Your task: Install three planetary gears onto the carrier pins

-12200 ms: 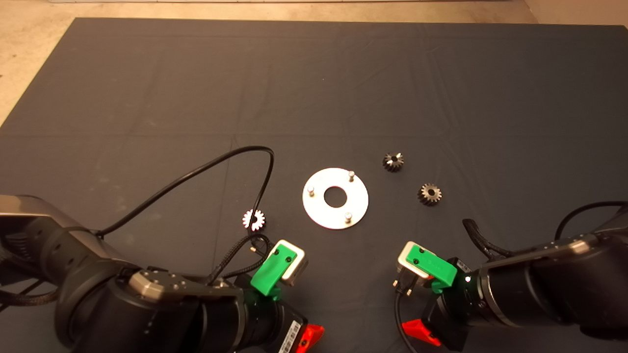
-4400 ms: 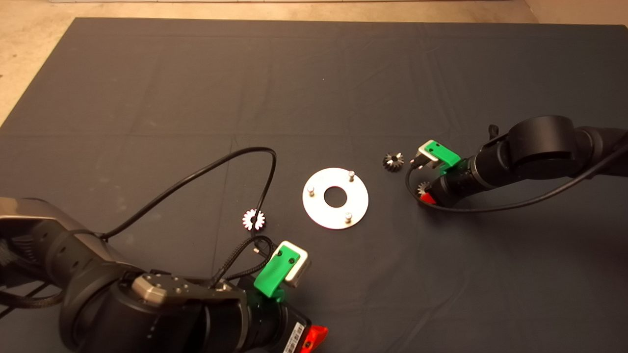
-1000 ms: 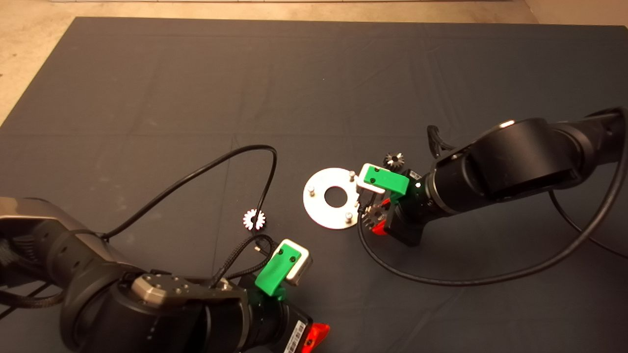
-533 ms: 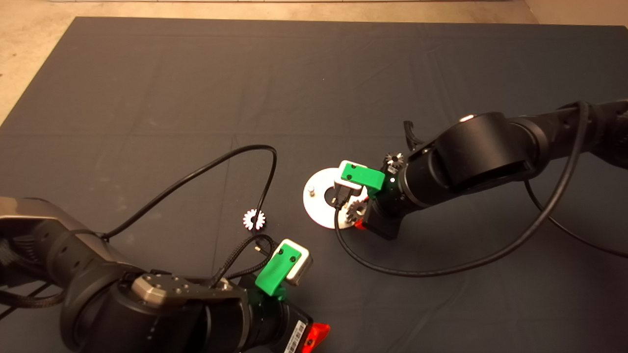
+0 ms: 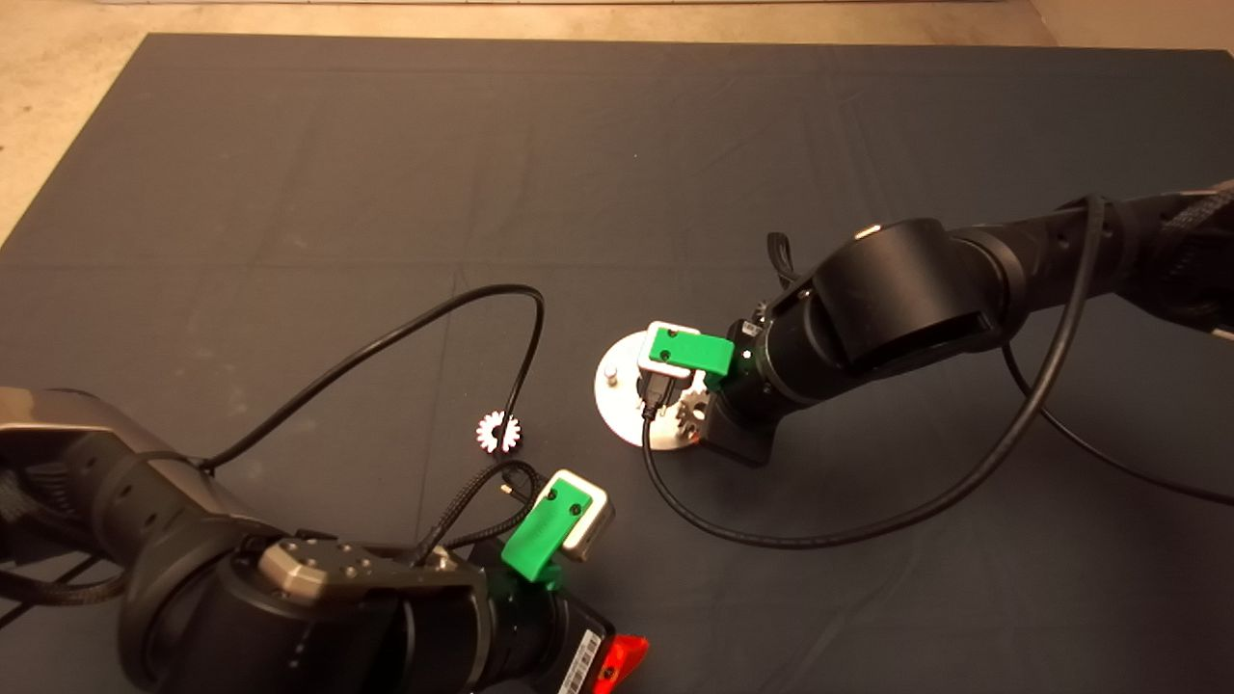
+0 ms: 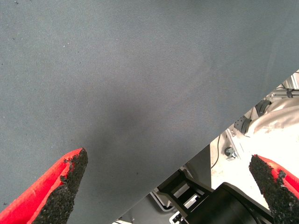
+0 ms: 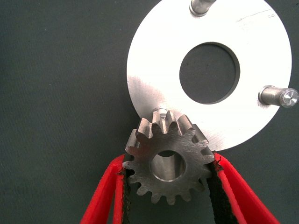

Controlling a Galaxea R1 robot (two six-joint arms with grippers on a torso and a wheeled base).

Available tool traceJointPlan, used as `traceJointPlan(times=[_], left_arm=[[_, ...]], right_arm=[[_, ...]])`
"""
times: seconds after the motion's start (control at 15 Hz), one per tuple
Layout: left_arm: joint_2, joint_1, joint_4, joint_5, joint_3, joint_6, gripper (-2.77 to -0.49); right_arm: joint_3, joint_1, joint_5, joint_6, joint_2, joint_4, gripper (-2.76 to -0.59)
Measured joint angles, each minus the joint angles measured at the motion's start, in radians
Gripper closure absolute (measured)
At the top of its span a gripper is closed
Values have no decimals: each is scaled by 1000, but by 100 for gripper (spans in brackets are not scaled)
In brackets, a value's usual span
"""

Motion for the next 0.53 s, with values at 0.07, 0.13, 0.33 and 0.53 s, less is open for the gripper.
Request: traceJointPlan(times=[0.07,0.13,0.33,0.53], left_arm=[[-1,0,0,0,0,0,-249],[-1,0,2,0,0,0,-249],[-3,0,4,0,0,0,-249],[-6,0,5,0,0,0,-249]], right_arm=[[-5,0,-2,-9,0,1,-90],[-18,0,-4,-23,0,1,-90],[-46,0,-6,-32,1,1,-90],[-57,-14,-5,-32,18,2,-90]])
